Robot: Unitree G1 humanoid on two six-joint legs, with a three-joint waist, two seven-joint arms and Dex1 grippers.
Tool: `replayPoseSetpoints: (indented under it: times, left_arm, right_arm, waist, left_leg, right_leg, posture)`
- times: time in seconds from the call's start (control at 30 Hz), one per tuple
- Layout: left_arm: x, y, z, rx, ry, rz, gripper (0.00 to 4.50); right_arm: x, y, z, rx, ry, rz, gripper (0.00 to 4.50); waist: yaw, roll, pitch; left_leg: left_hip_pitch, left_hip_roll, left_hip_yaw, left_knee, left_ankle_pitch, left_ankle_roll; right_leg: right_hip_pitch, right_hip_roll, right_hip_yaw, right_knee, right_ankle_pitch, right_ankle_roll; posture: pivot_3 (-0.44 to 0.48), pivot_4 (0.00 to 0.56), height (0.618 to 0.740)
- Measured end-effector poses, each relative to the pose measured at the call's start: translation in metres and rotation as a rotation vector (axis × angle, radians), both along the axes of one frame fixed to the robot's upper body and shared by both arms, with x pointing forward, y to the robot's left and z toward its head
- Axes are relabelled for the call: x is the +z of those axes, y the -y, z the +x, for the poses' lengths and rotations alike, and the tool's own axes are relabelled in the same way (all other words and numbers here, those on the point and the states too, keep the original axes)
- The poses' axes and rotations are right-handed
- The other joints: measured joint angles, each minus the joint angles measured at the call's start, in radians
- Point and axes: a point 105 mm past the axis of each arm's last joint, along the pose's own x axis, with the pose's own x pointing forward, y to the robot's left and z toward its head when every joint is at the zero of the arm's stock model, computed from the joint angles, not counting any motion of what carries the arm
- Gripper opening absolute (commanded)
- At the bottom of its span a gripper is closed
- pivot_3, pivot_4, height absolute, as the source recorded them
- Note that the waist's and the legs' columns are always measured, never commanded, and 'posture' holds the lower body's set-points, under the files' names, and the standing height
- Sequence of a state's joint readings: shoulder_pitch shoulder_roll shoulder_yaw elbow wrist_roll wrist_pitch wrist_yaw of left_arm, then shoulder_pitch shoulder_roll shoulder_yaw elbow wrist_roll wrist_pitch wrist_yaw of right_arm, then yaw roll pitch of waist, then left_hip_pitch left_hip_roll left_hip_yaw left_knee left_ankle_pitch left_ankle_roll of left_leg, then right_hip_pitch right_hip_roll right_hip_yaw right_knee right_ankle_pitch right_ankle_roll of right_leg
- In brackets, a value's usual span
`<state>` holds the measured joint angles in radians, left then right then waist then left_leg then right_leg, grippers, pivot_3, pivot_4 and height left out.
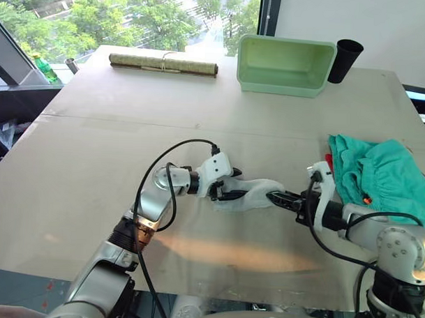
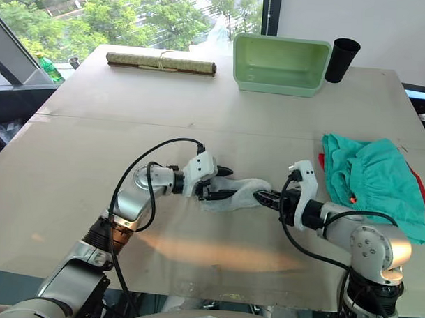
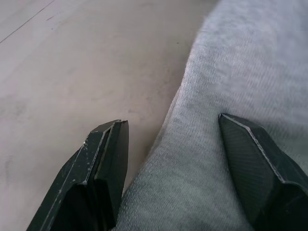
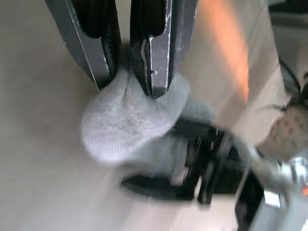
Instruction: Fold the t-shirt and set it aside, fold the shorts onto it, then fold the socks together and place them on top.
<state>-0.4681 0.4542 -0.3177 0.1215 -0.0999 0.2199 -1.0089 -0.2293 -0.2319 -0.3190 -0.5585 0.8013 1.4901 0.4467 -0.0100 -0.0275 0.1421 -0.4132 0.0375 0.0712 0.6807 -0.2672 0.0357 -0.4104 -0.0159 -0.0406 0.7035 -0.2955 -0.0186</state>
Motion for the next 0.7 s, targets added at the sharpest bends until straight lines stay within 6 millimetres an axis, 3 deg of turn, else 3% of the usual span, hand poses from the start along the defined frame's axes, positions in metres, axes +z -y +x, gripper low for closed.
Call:
replayPoseSetpoints:
  times: [0.17,0.33,0.7]
  left_arm:
    - [-0.001,0.024,-0.008,-0.046,-0.023,-0.034,3.24]
    - [0.001,0.040,-0.006,-0.031,-0.008,-0.065,3.24]
    - [-0.001,0.032,-0.006,0.006,0.015,-0.057,3.24]
  right_arm:
    - [0.020,0.005,0.000,0.031,0.022,0.078,0.11]
    - [0.031,-0.009,-0.004,0.080,0.029,0.155,0.11]
    - [0.014,-0.041,-0.007,0.110,-0.035,0.133,0.11]
  waist:
    - [0.001,0.001,0.000]
    - [-0.004,0.001,0.001]
    - [-0.005,0.001,0.001]
  left_leg:
    - [0.000,0.000,0.000,0.000,0.000,0.000]
    - [0.000,0.000,0.000,-0.001,0.000,0.001]
    - [0.000,0.000,0.000,-0.002,0.000,0.001]
  right_leg:
    - [0.000,0.000,0.000,0.000,0.000,0.000]
    - [0.000,0.000,0.000,0.001,0.000,0.000]
    - [-0.001,0.000,0.000,0.001,0.000,0.000]
  posture:
    - [0.000,0.150,0.735]
    - [0.000,0.150,0.735]
    - [0.000,0.150,0.735]
